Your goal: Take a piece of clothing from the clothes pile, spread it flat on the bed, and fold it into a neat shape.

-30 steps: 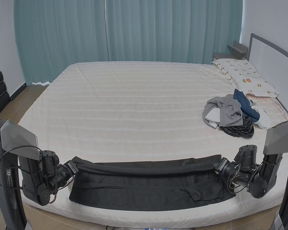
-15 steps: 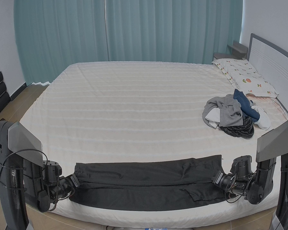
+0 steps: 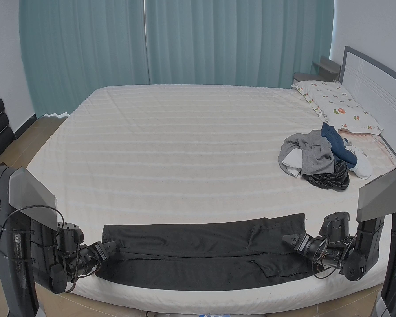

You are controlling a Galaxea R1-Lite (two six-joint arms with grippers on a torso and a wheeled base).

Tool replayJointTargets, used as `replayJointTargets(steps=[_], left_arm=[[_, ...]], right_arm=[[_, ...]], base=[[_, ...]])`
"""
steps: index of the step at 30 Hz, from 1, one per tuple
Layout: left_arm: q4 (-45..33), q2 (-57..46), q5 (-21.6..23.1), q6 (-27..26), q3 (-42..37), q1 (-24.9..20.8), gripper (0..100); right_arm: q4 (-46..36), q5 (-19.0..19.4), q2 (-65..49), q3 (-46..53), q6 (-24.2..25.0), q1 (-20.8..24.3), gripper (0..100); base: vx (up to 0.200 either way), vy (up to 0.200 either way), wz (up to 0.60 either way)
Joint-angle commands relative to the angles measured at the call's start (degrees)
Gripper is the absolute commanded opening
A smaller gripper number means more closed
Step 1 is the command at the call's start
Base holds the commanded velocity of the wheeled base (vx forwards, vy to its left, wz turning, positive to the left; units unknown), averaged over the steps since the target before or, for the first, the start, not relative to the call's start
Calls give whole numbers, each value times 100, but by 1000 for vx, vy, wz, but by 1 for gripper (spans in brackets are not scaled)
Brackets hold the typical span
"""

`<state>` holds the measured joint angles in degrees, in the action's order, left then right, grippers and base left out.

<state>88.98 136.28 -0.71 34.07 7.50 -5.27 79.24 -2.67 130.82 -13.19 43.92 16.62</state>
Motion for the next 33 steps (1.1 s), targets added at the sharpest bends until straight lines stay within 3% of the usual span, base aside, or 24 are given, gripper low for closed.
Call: replayJointTargets(steps=[1,8,12,20,22,27,33], left_arm=[[102,-559,0,3,-205,17,100],[102,-831,0,126,59,149,100],[93,-673,18,583,665,140,100],[-337,-14,27,574,1755,201,100],[-496,4,79,574,1878,237,100],[-759,-5,712,592,1878,430,100],[-768,171,747,574,1949,430,100]], right_arm=[[-110,-14,-777,97,-33,-194,100],[-242,100,-1006,-26,-42,-563,100],[-225,355,-786,-228,20,-695,100],[-251,856,-390,-632,275,-1073,100],[-242,935,-302,-685,275,-1134,100],[-251,1084,-100,-834,275,-1354,100],[-242,1225,-118,-878,301,-1389,100]], base=[[0,0,0],[0,0,0],[0,0,0],[0,0,0],[0,0,0],[0,0,0],[0,0,0]])
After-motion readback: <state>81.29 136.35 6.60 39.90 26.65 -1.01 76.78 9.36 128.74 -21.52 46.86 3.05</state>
